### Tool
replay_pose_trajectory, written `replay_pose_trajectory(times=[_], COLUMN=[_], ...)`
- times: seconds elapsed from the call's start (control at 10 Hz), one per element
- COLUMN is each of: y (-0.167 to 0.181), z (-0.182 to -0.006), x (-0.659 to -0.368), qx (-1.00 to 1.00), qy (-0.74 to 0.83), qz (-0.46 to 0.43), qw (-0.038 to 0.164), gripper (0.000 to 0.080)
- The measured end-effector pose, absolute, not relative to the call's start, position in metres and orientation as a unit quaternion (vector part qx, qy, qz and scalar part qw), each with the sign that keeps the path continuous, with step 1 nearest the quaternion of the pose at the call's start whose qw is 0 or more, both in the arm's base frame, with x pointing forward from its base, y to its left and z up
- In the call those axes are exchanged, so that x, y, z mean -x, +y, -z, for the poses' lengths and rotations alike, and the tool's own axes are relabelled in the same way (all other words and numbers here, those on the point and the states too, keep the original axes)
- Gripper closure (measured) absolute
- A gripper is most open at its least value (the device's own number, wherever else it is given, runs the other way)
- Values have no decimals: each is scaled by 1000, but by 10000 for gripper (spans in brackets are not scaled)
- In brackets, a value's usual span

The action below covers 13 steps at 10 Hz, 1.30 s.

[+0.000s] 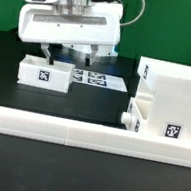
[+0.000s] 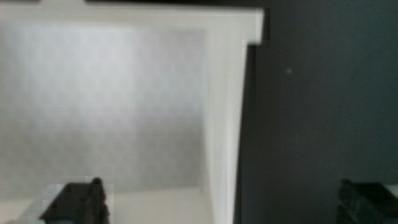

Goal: Assemble drawer

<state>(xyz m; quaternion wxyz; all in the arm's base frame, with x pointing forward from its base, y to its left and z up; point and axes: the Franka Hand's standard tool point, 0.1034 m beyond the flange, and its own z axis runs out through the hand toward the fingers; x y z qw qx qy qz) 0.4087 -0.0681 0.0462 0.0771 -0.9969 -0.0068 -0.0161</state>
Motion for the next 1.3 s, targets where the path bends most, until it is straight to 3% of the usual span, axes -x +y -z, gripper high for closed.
replay_pose_trajectory(times=[0.3,0.9,1.3], y=[-68,-52,-54], z=[-45,-10,-4], x=[-408,-387,-383], qx=[997,998,997], qy=[-7,-33,-44], qz=[15,17,28], qw=[78,56,50], gripper=[150,150,150])
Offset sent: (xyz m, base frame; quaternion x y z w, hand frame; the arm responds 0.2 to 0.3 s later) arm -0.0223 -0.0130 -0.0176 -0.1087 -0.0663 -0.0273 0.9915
